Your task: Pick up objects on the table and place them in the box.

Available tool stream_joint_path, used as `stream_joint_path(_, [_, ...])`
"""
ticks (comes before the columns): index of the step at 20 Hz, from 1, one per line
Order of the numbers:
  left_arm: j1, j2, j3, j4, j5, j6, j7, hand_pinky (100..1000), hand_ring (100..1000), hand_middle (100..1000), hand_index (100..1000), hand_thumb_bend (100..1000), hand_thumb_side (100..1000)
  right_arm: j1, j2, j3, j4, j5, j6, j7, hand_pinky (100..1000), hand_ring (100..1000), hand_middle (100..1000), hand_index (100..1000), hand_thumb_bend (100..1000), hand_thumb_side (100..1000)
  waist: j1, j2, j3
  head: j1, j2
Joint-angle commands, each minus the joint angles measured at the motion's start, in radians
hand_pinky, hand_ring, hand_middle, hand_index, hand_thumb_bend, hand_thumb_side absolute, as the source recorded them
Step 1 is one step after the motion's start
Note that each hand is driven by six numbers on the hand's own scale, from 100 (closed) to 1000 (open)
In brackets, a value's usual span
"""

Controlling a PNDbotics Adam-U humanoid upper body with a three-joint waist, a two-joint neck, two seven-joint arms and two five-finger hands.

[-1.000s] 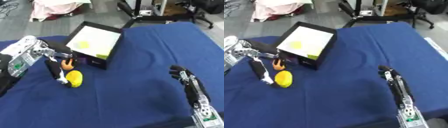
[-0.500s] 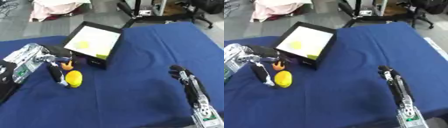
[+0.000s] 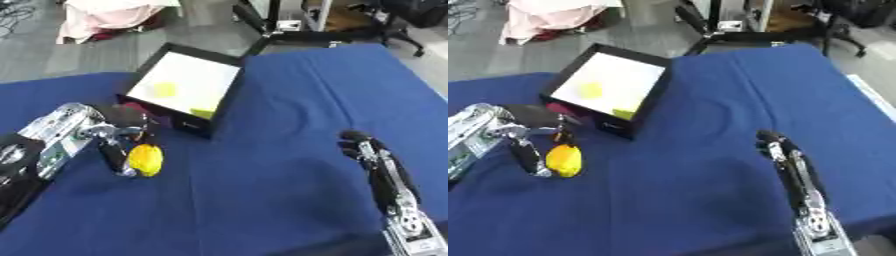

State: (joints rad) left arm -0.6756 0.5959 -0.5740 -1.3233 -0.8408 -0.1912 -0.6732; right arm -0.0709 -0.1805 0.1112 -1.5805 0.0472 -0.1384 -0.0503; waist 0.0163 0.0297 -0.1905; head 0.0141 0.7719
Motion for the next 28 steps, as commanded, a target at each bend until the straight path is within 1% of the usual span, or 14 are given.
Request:
stream_joint_path(1, [-0.012, 0.016, 0.027, -0.015, 0.002, 0.01, 0.039, 553, 377, 337, 538, 328, 256, -0.014, -0.01, -0.004, -0.009, 0.003, -0.001, 0.001, 837, 796, 765, 794, 100, 895, 0.005, -0.009, 0.001, -0.003, -0.002])
stream_joint_path(4, [-0.032, 0.03, 0.056, -0.07, 0.034, 0.032, 0.038, 533, 349, 301, 510, 315, 251, -0.012, -0.011, -0.004, -0.009, 0.003, 0.0, 0.001, 837, 796, 765, 793, 100, 895, 0.004, -0.011, 0.002, -0.006, -0.002])
stream_joint_path(8, [-0.131, 0.055, 0.118, -0.176, 0.062, 0.085, 0.017, 557, 361, 311, 522, 335, 214, -0.009, -0.012, -0.005, -0.008, 0.003, 0.001, 0.0, 837, 796, 765, 793, 100, 896, 0.004, -0.016, 0.006, -0.008, -0.002])
stream_joint_path(10, [-0.196, 0.043, 0.139, -0.179, 0.044, 0.113, 0.016, 565, 368, 318, 529, 349, 201, -0.006, -0.012, -0.004, -0.007, 0.003, 0.001, 0.001, 837, 796, 765, 793, 100, 897, 0.004, -0.018, 0.007, -0.008, -0.002])
stream_joint_path(12, [-0.254, 0.005, 0.154, -0.127, 0.001, 0.133, 0.027, 568, 382, 319, 531, 354, 199, -0.005, -0.011, -0.003, -0.006, 0.003, 0.001, 0.001, 837, 796, 765, 793, 100, 897, 0.003, -0.019, 0.006, -0.006, -0.002])
stream_joint_path(15, [-0.318, -0.092, 0.175, 0.038, -0.103, 0.151, 0.077, 573, 387, 326, 537, 380, 214, -0.005, -0.008, -0.002, -0.006, 0.002, 0.001, 0.002, 837, 796, 765, 793, 100, 896, 0.0, -0.02, -0.002, -0.004, -0.002])
stream_joint_path(18, [-0.347, -0.186, 0.209, 0.211, -0.219, 0.148, 0.17, 582, 396, 338, 549, 387, 232, -0.008, -0.003, 0.0, -0.007, 0.001, 0.001, 0.004, 837, 796, 765, 793, 100, 896, -0.004, -0.019, -0.012, 0.001, -0.002])
stream_joint_path(19, [-0.353, -0.217, 0.227, 0.264, -0.253, 0.151, 0.205, 601, 414, 366, 568, 376, 223, -0.009, -0.002, 0.001, -0.006, 0.0, 0.001, 0.005, 837, 796, 765, 793, 100, 897, -0.005, -0.018, -0.014, 0.003, -0.002])
stream_joint_path(23, [-0.363, -0.308, 0.308, 0.436, -0.365, 0.197, 0.359, 620, 443, 399, 598, 362, 243, -0.011, 0.003, 0.005, -0.007, -0.002, 0.001, 0.009, 837, 796, 765, 793, 100, 896, -0.009, -0.016, -0.022, 0.012, -0.002])
stream_joint_path(24, [-0.362, -0.322, 0.323, 0.465, -0.381, 0.209, 0.396, 631, 459, 417, 616, 368, 258, -0.012, 0.004, 0.005, -0.007, -0.002, 0.001, 0.01, 837, 796, 765, 793, 100, 895, -0.01, -0.016, -0.023, 0.013, -0.002])
stream_joint_path(25, [-0.362, -0.331, 0.332, 0.488, -0.392, 0.216, 0.426, 682, 512, 479, 673, 396, 285, -0.013, 0.005, 0.005, -0.007, -0.003, 0.001, 0.01, 837, 796, 765, 793, 100, 895, -0.011, -0.016, -0.024, 0.013, -0.002])
stream_joint_path(26, [-0.362, -0.336, 0.338, 0.505, -0.402, 0.221, 0.452, 696, 530, 498, 688, 404, 290, -0.013, 0.005, 0.004, -0.007, -0.003, 0.001, 0.01, 837, 796, 765, 793, 100, 895, -0.011, -0.015, -0.025, 0.013, -0.002])
stream_joint_path(27, [-0.361, -0.338, 0.342, 0.519, -0.409, 0.224, 0.47, 745, 615, 590, 762, 452, 357, -0.013, 0.006, 0.004, -0.007, -0.003, 0.001, 0.009, 838, 796, 765, 793, 100, 896, -0.011, -0.015, -0.025, 0.012, -0.002])
stream_joint_path(28, [-0.36, -0.338, 0.344, 0.528, -0.412, 0.225, 0.48, 763, 652, 632, 796, 483, 398, -0.013, 0.006, 0.004, -0.007, -0.003, 0.002, 0.009, 838, 796, 765, 793, 100, 895, -0.011, -0.015, -0.025, 0.012, -0.002])
